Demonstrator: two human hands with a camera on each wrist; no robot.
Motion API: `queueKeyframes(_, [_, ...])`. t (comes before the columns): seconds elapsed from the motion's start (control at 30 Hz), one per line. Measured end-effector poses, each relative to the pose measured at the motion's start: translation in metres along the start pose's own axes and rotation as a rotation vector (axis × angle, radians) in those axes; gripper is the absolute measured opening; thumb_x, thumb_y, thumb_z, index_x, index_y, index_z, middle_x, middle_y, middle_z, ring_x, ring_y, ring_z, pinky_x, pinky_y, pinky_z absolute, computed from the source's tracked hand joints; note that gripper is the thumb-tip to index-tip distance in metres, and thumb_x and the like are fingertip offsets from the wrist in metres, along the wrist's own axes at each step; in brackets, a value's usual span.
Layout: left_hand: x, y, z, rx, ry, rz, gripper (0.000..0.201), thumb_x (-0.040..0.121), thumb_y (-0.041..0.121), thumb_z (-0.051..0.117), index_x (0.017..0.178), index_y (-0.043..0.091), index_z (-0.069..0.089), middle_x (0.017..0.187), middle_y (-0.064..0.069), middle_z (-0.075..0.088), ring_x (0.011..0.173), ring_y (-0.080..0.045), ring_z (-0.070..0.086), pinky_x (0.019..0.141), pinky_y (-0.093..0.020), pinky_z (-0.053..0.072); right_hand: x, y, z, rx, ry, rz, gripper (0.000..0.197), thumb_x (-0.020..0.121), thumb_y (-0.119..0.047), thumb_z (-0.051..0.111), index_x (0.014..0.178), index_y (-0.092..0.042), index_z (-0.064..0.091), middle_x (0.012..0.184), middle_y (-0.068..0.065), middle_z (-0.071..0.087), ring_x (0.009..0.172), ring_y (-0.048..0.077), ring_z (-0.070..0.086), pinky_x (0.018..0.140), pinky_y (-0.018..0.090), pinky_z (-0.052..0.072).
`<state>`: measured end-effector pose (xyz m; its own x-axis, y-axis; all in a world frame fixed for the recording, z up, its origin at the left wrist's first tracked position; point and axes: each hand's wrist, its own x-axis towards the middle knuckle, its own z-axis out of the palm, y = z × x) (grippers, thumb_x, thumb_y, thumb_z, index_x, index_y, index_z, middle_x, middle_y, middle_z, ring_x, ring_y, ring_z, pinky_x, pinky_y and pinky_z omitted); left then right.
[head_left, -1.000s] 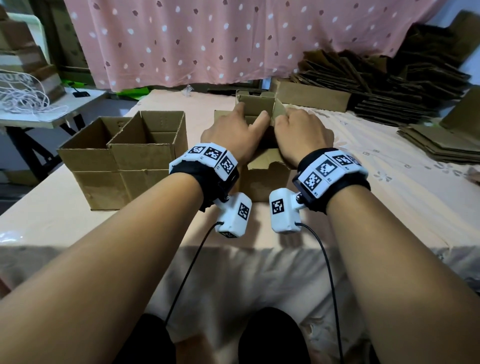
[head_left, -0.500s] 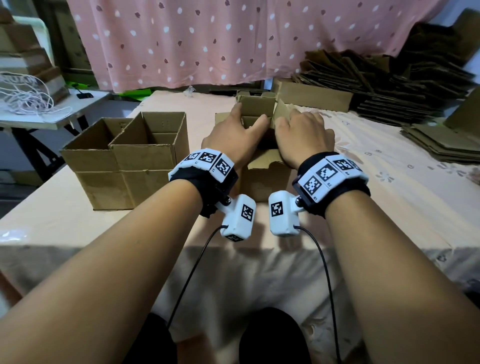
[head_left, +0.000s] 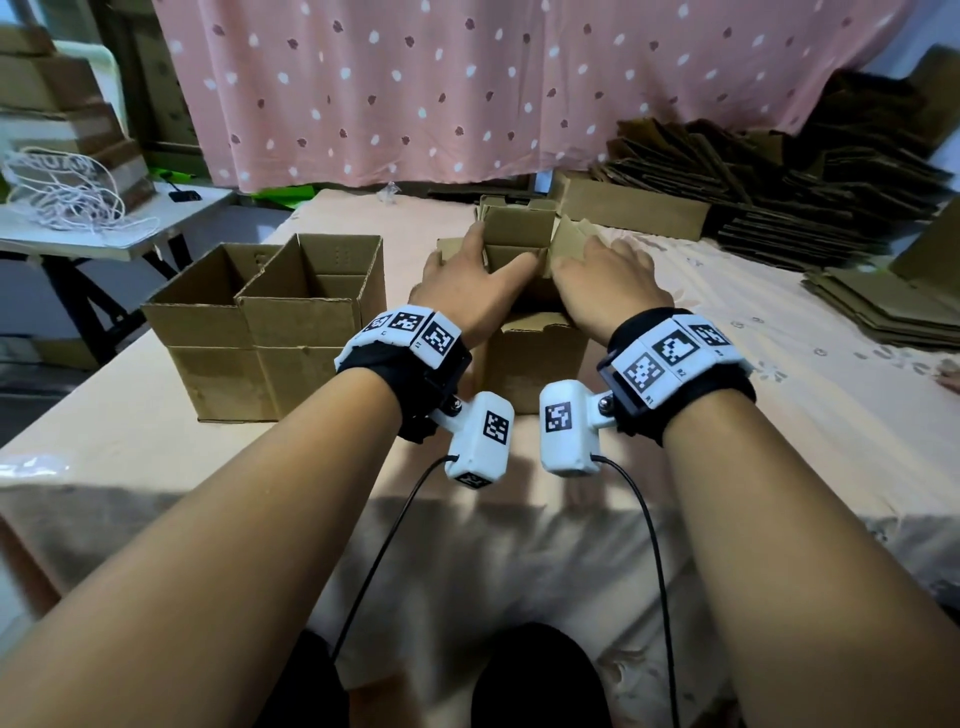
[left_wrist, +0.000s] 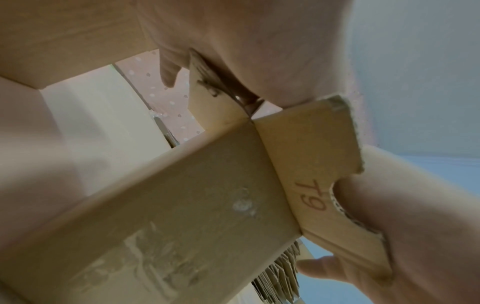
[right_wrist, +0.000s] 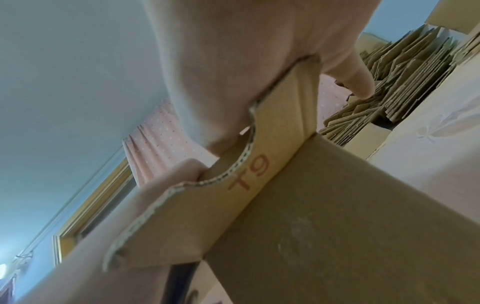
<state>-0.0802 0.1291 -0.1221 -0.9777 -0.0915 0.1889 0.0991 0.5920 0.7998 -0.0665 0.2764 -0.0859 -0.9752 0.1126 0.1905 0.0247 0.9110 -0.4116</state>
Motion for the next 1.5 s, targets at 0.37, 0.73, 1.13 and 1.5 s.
queueKeyframes(0.37, [0.000, 0.010, -0.006, 0.101, -0.037, 0.029, 0.086, 0.076, 0.067, 0.037, 0.155, 0.036, 0.027, 0.144, -0.013, 0.055, 0.132, -0.035, 0.047, 0.108, -0.048, 0.041, 0.003, -0.011, 0.004, -0.144, 0.024, 0.056, 0.059, 0.093, -0.040, 0.028, 0.146, -0.019, 0.039, 0.153, 0.010, 0.039, 0.141, 0.035, 0.030, 0.110, 0.063, 0.024])
queueKeyframes(0.73, [-0.007, 0.036, -0.025, -0.080, 0.303, 0.230, 0.022, 0.081, 0.033, 0.064, 0.095, 0.024, 0.079, 0.092, 0.005, 0.076, 0.089, -0.015, 0.070, 0.082, -0.034, 0.058, 0.018, -0.017, 0.007, -0.267, 0.010, 0.100, 0.060, 0.094, -0.038, 0.029, 0.144, -0.009, 0.044, 0.154, 0.015, 0.038, 0.142, 0.038, 0.029, 0.113, 0.062, 0.022])
queueKeyframes(1.13, [-0.007, 0.002, -0.108, 0.362, 0.404, 0.286, 0.046, 0.085, 0.061, 0.053, 0.080, 0.020, 0.074, 0.073, 0.002, 0.070, 0.072, -0.021, 0.067, 0.068, -0.036, 0.059, 0.000, -0.074, 0.012, -0.107, 0.397, -0.350, 0.046, 0.087, -0.027, 0.040, 0.117, -0.003, 0.066, 0.123, 0.021, 0.066, 0.119, 0.040, 0.056, 0.103, 0.046, 0.041])
queueKeyframes(1.5, [-0.018, -0.065, -0.154, 0.309, 0.477, 0.201, 0.055, 0.089, 0.051, 0.046, 0.072, 0.005, 0.070, 0.064, -0.018, 0.063, 0.066, -0.036, 0.059, 0.059, -0.037, 0.047, -0.038, -0.150, 0.065, 0.303, 0.140, -0.567, 0.041, 0.088, -0.037, 0.044, 0.115, -0.020, 0.069, 0.119, 0.002, 0.068, 0.115, 0.025, 0.055, 0.091, 0.036, 0.046])
